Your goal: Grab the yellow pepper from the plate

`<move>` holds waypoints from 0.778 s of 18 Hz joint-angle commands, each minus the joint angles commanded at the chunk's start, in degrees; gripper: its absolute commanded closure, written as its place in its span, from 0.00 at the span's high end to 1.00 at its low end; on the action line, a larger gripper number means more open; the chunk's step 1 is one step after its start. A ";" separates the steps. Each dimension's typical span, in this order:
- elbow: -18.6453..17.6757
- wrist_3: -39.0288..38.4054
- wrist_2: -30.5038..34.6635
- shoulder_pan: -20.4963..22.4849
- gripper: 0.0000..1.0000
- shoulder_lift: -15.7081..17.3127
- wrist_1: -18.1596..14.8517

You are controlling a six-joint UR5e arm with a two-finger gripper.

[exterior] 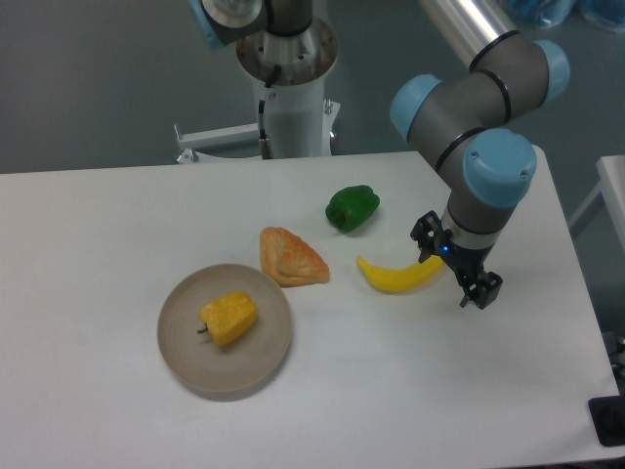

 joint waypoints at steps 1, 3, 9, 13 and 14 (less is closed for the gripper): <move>0.00 0.09 0.17 0.00 1.00 0.00 0.00; 0.00 0.09 0.18 0.00 1.00 0.00 0.00; 0.35 -2.45 -0.09 -0.44 1.00 0.18 0.09; 0.00 -12.37 0.00 -4.03 1.00 -0.18 0.26; 0.00 -13.70 0.00 -5.26 1.00 0.00 0.18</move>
